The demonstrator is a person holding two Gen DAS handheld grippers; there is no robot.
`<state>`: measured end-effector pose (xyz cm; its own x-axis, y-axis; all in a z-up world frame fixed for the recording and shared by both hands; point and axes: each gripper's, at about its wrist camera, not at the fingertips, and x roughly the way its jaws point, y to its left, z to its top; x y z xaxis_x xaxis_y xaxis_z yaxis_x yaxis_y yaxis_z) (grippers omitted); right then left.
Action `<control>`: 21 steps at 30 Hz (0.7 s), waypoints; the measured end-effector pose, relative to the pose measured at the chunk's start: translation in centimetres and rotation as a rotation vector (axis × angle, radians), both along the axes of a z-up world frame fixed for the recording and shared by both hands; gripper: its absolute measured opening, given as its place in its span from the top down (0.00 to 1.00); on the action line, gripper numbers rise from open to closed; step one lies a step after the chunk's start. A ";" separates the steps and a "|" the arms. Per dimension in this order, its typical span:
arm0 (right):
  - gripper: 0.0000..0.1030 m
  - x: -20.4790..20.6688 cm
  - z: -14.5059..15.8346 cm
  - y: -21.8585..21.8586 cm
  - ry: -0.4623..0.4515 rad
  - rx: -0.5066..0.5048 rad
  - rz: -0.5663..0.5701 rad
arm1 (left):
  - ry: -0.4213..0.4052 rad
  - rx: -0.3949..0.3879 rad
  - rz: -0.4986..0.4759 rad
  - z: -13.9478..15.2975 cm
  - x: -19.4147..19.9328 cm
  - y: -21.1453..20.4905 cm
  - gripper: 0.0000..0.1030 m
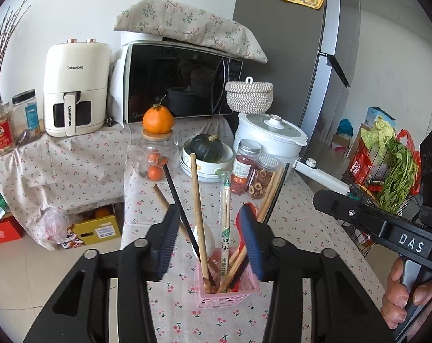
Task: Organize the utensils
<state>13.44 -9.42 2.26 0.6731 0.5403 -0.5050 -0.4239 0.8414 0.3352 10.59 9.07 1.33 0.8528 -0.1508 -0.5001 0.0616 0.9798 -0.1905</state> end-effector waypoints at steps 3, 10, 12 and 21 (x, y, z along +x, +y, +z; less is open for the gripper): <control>0.62 -0.5 0.7 -1.2 -0.022 0.040 -0.020 | 0.007 -0.019 0.000 0.4 -0.8 0.3 0.41; 0.28 -2.1 1.6 -4.5 -0.023 0.051 -0.135 | 0.136 -0.036 0.033 -0.6 -2.8 -0.1 0.15; 0.19 -3.1 1.7 -5.3 -0.028 0.029 -0.174 | 0.181 -0.024 0.040 -1.0 -3.7 -0.6 0.06; 0.00 -9.4 1.3 -7.7 -0.086 -0.214 -0.336 | 0.184 0.093 0.065 -1.6 -9.9 -4.0 0.00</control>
<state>4.03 -17.14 3.57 0.8389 0.1722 -0.5163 -0.1326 0.9847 0.1129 0.70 5.08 -0.25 0.7522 -0.0445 -0.6574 -0.0294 0.9945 -0.1009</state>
